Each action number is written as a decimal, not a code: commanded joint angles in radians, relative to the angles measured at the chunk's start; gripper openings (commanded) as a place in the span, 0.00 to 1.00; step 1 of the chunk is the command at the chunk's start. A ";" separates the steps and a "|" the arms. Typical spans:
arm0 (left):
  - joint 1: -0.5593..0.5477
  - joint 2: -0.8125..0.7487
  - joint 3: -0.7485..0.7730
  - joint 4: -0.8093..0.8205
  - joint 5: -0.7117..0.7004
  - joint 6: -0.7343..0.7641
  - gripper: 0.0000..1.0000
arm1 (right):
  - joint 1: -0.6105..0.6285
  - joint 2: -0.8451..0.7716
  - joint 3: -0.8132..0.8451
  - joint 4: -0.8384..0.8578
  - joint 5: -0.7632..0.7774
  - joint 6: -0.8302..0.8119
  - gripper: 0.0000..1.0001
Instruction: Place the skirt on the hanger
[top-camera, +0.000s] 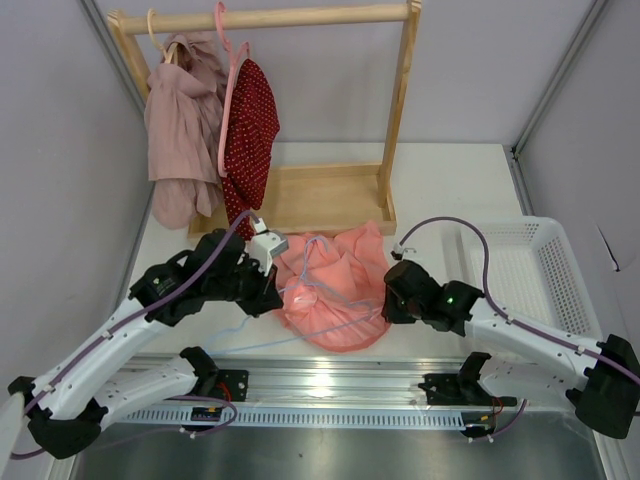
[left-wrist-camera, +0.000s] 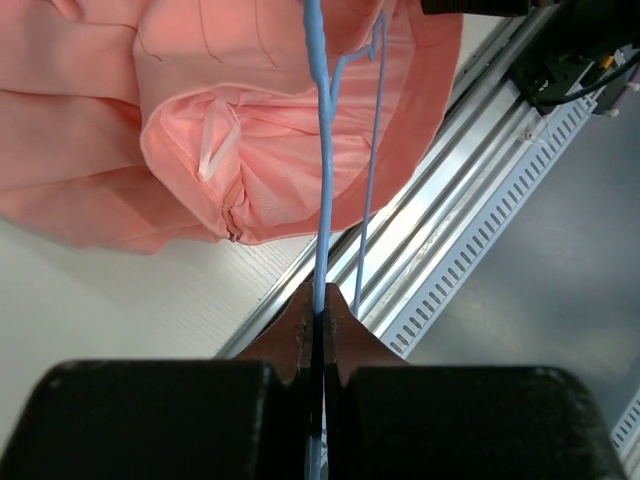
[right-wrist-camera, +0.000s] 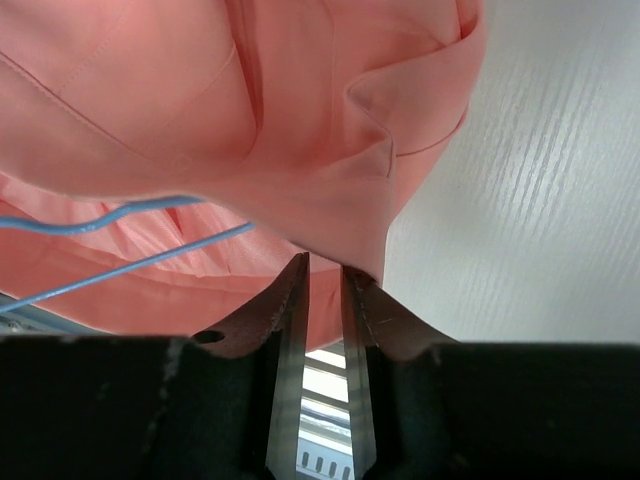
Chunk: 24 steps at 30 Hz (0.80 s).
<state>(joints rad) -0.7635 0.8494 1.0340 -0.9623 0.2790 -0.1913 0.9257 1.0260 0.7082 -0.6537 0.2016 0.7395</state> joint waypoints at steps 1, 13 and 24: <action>-0.011 -0.006 -0.014 0.074 -0.063 -0.040 0.00 | 0.019 -0.015 -0.010 0.019 0.015 0.034 0.27; -0.030 0.017 -0.037 0.135 -0.092 -0.063 0.00 | 0.048 0.003 -0.073 0.092 0.082 0.100 0.35; -0.045 0.013 -0.052 0.145 -0.087 -0.062 0.00 | 0.055 -0.021 -0.141 0.178 0.193 0.198 0.36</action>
<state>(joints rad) -0.7975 0.8688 0.9874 -0.8581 0.2005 -0.2367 0.9752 1.0264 0.5827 -0.5274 0.3248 0.8837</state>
